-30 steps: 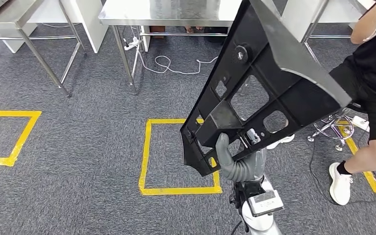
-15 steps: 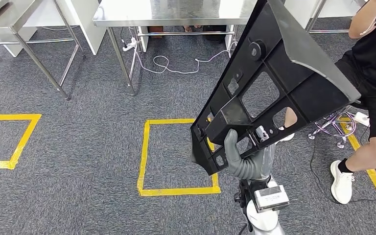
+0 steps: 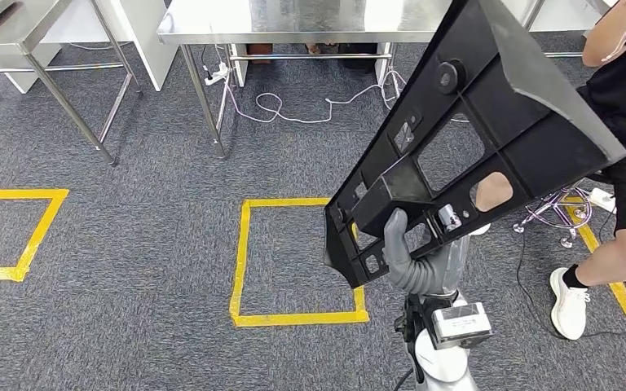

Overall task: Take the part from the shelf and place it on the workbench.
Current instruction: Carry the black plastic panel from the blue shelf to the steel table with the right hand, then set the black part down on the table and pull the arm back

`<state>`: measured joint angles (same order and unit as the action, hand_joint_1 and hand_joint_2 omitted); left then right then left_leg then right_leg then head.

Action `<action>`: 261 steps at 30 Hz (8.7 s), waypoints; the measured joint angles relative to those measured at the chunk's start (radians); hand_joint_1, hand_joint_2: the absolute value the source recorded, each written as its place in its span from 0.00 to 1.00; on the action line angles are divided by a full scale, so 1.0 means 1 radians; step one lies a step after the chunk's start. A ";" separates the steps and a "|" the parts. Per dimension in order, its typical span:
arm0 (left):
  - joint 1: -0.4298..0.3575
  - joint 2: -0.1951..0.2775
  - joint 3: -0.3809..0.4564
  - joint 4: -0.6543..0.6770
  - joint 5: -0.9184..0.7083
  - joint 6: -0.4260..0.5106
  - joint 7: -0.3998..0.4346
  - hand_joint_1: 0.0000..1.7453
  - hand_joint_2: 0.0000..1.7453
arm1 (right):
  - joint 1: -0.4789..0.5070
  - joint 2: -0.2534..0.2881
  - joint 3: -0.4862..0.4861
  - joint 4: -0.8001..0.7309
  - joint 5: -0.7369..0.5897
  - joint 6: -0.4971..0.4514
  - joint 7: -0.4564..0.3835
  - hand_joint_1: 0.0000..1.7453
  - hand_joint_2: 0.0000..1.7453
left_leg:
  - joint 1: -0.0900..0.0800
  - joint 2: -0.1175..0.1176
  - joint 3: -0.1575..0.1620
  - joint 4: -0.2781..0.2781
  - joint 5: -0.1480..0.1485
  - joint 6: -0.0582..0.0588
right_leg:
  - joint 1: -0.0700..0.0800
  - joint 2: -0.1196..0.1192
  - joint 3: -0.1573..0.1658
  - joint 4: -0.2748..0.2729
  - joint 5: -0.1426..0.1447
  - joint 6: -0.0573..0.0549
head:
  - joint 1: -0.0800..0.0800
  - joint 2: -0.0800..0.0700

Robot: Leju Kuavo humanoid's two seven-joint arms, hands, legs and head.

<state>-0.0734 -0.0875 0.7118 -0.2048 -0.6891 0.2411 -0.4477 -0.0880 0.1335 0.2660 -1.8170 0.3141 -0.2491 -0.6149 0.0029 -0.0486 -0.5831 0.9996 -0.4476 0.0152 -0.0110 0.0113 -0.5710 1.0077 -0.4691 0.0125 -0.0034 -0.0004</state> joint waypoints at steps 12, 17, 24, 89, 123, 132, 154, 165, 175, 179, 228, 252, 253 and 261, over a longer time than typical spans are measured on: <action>-0.003 0.000 0.000 0.000 -0.001 0.000 0.001 0.00 1.00 | 0.003 0.007 -0.013 -0.005 0.001 -0.001 0.003 1.00 1.00 | -0.001 0.000 0.000 0.000 0.000 0.000 | -0.002 0.000 0.000 0.000 0.000 0.000 | 0.000 0.000; -0.004 0.000 0.000 0.000 0.005 0.003 0.003 0.00 1.00 | 0.002 0.010 -0.020 -0.005 0.006 -0.001 0.004 1.00 1.00 | -0.001 0.000 0.000 0.000 0.000 0.000 | -0.002 0.000 0.000 0.000 0.000 0.000 | 0.000 0.000; -0.007 -0.002 0.000 0.000 -0.008 0.002 -0.002 0.00 1.00 | 0.002 0.016 -0.046 -0.004 0.003 -0.009 0.005 1.00 1.00 | -0.001 0.000 0.000 0.000 0.000 0.000 | -0.002 0.000 0.000 0.000 0.000 0.000 | 0.000 0.000; -0.007 -0.012 0.019 0.000 -0.014 0.045 -0.034 0.00 1.00 | -0.029 0.019 -0.060 0.075 -0.017 0.018 -0.002 1.00 1.00 | 0.008 0.005 0.010 -0.014 0.007 0.035 | -0.010 -0.004 -0.134 0.257 -0.091 0.025 | 0.003 0.000; 0.002 -0.023 0.042 -0.001 -0.015 0.099 -0.009 0.00 1.00 | -0.045 0.016 -0.037 0.107 -0.035 0.013 -0.011 1.00 1.00 | 0.003 0.024 0.063 -0.019 -0.040 0.021 | -0.006 -0.015 -0.070 0.057 0.024 0.046 | 0.006 0.000; 0.000 -0.027 0.045 -0.003 -0.024 0.116 -0.005 0.00 1.00 | -0.056 0.019 -0.035 0.112 -0.041 0.014 -0.009 1.00 1.00 | 0.015 0.040 -0.044 0.225 -0.169 -0.031 | -0.015 -0.014 0.003 -0.006 0.005 -0.024 | -0.007 0.000; 0.004 -0.033 0.046 -0.001 -0.024 0.108 -0.017 0.00 1.00 | -0.046 0.015 -0.035 0.121 -0.041 0.012 -0.010 1.00 1.00 | -0.002 0.027 0.094 -0.002 -0.086 0.027 | 0.006 -0.014 -0.072 0.034 0.021 0.035 | -0.008 0.000; 0.003 -0.034 0.046 -0.001 -0.027 0.105 -0.020 0.00 1.00 | -0.047 0.021 -0.034 0.121 -0.038 0.011 -0.012 1.00 1.00 | 0.016 0.042 -0.101 0.270 -0.171 -0.027 | -0.002 -0.007 0.035 -0.008 -0.021 -0.037 | -0.013 0.000; 0.003 -0.032 0.046 -0.001 -0.038 0.099 -0.019 0.00 1.00 | -0.049 0.023 -0.035 0.119 -0.037 0.007 -0.013 1.00 1.00 | 0.008 0.045 -0.009 0.003 0.001 0.029 | 0.008 -0.008 0.084 0.042 -0.087 0.012 | -0.013 0.000; 0.001 -0.032 0.046 -0.001 -0.040 0.098 -0.019 0.00 1.00 | -0.046 0.020 -0.035 0.119 -0.037 0.002 -0.013 1.00 1.00 | 0.007 0.041 0.018 -0.002 -0.022 0.042 | 0.007 -0.009 -0.079 0.280 -0.159 0.007 | -0.007 0.000; 0.003 -0.036 0.047 -0.002 -0.047 0.103 0.008 0.00 1.00 | -0.038 0.021 -0.026 0.126 -0.025 -0.004 -0.004 1.00 1.00 | 0.010 0.046 -0.118 0.206 -0.083 -0.018 | 0.004 -0.004 0.077 -0.005 -0.055 -0.033 | 0.000 0.000; -0.002 -0.030 0.062 -0.003 -0.091 0.067 0.008 0.00 1.00 | 0.053 0.040 -0.109 -0.023 0.016 -0.019 0.017 1.00 1.00 | -0.001 0.038 0.013 0.147 -0.066 0.010 | -0.008 -0.008 -0.002 -0.019 0.030 -0.004 | -0.003 0.000; -0.003 -0.030 0.062 -0.003 -0.093 0.065 0.010 0.00 1.00 | 0.052 0.043 -0.104 -0.022 0.033 -0.009 0.023 1.00 1.00 | 0.002 0.039 -0.031 0.210 -0.076 0.004 | -0.009 -0.009 0.009 -0.024 0.024 -0.011 | -0.004 0.000; -0.008 -0.031 0.062 -0.003 -0.095 0.063 0.009 0.00 1.00 | 0.024 0.060 -0.044 0.022 0.069 0.024 0.030 1.00 1.00 | 0.027 0.048 -0.084 0.067 0.016 -0.022 | -0.013 -0.004 0.083 -0.024 -0.042 0.003 | -0.007 0.000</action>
<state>-0.0817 -0.1185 0.7736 -0.2077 -0.7839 0.3037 -0.4386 -0.0644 0.1935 0.2217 -1.7949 0.3830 -0.2255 -0.5853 0.0301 -0.0006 -0.6672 1.0670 -0.4318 -0.0070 -0.0243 0.0078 -0.4882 0.9836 -0.5112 0.0156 -0.0105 -0.0004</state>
